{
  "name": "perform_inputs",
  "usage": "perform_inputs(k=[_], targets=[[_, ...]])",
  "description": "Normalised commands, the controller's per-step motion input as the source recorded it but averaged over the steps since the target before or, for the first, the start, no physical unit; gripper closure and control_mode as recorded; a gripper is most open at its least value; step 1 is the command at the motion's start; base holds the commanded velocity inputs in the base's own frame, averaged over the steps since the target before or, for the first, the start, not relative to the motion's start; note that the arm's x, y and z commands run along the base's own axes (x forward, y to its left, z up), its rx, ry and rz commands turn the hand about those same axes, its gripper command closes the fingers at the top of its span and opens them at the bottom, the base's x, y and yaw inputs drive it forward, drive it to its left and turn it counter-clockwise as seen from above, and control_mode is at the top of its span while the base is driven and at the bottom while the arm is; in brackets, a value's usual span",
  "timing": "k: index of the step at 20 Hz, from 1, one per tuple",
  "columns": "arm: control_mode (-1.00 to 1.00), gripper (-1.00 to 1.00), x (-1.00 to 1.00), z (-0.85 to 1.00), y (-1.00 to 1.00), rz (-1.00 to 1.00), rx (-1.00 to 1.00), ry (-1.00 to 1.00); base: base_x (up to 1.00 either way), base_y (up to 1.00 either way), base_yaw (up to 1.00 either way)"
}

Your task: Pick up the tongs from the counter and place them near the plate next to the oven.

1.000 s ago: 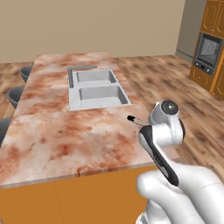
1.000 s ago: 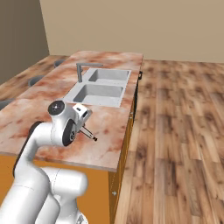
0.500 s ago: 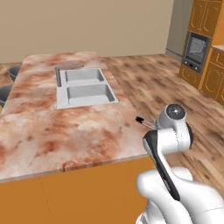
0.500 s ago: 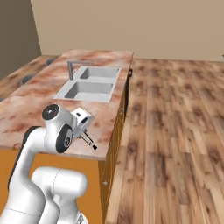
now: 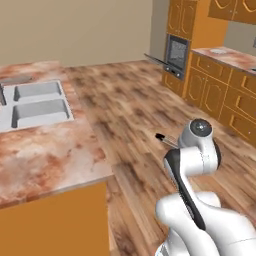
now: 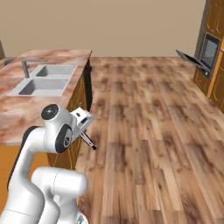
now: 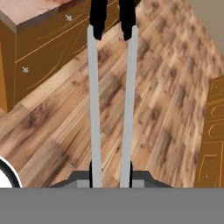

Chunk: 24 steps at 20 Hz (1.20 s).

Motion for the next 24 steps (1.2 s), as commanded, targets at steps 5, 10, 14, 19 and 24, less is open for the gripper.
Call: perform_inputs(k=[5, 10, 14, 19, 24], targets=[[1.0, 1.0, 0.0, 0.0, 0.0, 0.0, 0.0, 0.0, 0.34, -0.81, -0.28], [1.0, 1.0, 0.0, 0.0, 0.0, 0.0, 0.0, 0.0, 0.67, -0.64, -0.35], [1.0, 1.0, 0.0, 0.0, 0.0, 0.0, 0.0, 0.0, 0.84, -0.42, -0.39], [1.0, 1.0, 0.0, 0.0, 0.0, 0.0, 0.0, 0.0, 0.93, -0.07, -0.49], [1.0, 1.0, 0.0, 0.0, 0.0, 0.0, 0.0, 0.0, 0.96, 0.11, -0.54]])
